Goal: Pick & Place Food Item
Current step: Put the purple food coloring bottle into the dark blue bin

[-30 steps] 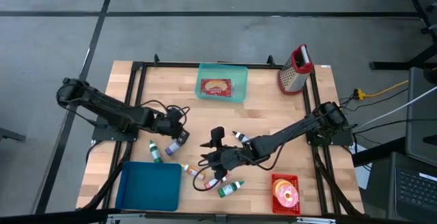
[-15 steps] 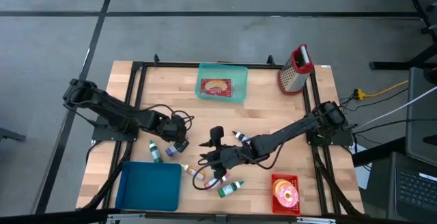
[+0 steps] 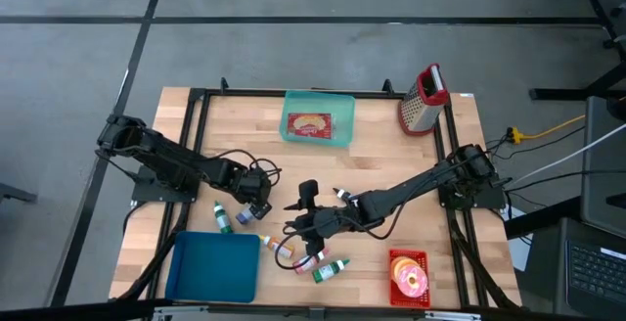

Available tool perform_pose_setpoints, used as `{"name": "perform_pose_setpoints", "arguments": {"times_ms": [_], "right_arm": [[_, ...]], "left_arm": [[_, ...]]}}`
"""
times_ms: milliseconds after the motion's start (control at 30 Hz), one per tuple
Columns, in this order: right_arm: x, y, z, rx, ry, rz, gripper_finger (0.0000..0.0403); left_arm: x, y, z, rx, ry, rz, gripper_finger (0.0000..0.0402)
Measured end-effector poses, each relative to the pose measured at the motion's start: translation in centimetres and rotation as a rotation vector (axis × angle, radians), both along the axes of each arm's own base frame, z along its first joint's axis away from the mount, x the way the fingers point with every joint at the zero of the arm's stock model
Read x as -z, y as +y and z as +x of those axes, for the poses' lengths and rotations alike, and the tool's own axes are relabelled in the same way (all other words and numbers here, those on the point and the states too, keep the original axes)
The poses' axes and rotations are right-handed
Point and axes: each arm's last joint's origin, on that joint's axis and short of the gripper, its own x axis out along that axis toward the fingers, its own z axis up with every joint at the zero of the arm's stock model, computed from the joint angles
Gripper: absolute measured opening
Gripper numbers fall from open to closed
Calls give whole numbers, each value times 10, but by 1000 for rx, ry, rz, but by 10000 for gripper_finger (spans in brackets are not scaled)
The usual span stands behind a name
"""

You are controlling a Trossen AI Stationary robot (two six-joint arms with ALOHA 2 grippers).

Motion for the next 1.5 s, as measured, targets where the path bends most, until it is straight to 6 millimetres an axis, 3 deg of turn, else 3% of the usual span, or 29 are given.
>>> {"name": "perform_pose_setpoints", "arguments": {"times_ms": [233,600,733,933,1033,1233,1500], "right_arm": [[0,0,0,0,0,0,185],[0,1,0,-21,6,15,185],[0,1,0,-20,6,15,185],[1,1,0,-20,12,13,185],[2,1,-1,-20,20,13,185],[2,1,-1,-18,20,15,185],[2,1,-1,-17,23,14,185]], "left_arm": [[0,6,1,2,-3,4,232],[20,6,8,-11,82,21,225],[19,6,6,-29,92,22,195],[19,5,2,-32,114,8,119],[18,5,2,-34,111,13,113],[3,6,-5,-49,47,21,113],[-42,2,-23,-106,-189,134,113]]}}
